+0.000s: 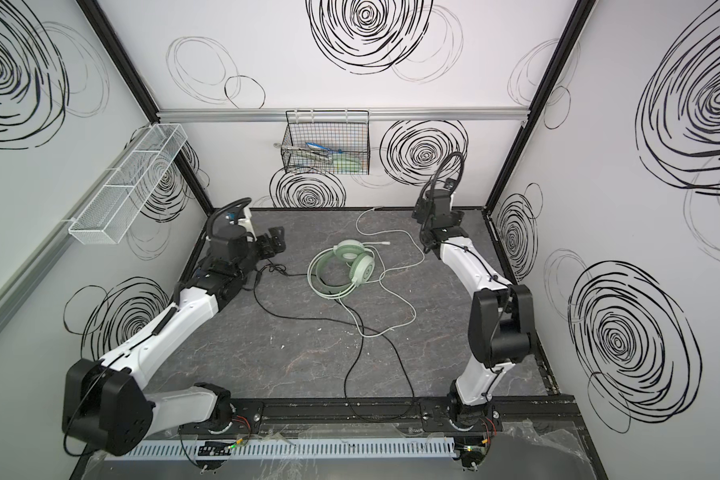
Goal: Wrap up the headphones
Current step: 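Move both grippers toward the pale green headset in the middle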
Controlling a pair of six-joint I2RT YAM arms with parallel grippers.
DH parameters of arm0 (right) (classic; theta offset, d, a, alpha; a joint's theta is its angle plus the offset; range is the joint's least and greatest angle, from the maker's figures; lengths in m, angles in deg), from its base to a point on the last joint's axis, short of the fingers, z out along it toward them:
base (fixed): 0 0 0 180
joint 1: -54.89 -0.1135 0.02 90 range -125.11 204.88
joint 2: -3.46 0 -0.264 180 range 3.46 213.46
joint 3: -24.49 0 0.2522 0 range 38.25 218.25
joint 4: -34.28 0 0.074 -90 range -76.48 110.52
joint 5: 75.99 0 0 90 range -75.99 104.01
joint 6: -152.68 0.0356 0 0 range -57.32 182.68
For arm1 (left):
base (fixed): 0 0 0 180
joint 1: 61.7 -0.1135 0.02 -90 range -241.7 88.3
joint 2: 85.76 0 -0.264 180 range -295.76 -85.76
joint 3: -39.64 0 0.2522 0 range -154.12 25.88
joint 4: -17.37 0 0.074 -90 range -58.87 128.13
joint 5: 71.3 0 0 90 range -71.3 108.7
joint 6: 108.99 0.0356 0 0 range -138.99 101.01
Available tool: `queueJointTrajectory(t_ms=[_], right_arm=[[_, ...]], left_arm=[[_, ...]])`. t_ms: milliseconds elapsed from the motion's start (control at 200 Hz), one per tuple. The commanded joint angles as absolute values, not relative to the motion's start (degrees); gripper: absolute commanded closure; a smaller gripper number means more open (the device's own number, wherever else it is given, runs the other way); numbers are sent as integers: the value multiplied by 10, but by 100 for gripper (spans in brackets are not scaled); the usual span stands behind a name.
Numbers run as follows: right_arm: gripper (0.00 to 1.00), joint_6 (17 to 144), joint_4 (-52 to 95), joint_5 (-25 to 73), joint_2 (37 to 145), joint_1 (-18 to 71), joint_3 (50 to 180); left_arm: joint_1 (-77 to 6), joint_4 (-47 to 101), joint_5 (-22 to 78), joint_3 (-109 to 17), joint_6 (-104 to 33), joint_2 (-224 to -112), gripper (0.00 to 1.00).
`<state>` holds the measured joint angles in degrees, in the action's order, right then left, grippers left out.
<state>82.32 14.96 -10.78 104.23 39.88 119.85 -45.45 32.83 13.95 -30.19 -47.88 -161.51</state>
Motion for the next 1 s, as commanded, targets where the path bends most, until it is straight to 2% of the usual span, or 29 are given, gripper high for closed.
queueJointTrajectory(t_ms=[0,150,390,580,755,840,996], right_arm=[[3,878,-5,-124,1073,361,1237],[3,885,8,-84,1078,330,1232],[3,829,21,-108,1087,282,1234],[3,817,22,-97,1075,265,1227],[3,795,34,-85,1078,246,1225],[3,782,39,-85,1076,244,1231],[3,760,47,-96,1069,247,1250]], left_arm=[[-425,449,200,-328,-595,-1649,4],[-391,465,178,-349,-636,-1716,4],[-367,476,163,-406,-667,-1869,4],[-363,488,136,-430,-694,-1911,0],[-359,495,148,-459,-703,-1963,12],[-350,510,132,-479,-699,-1983,21],[-341,511,125,-481,-709,-2003,26]])
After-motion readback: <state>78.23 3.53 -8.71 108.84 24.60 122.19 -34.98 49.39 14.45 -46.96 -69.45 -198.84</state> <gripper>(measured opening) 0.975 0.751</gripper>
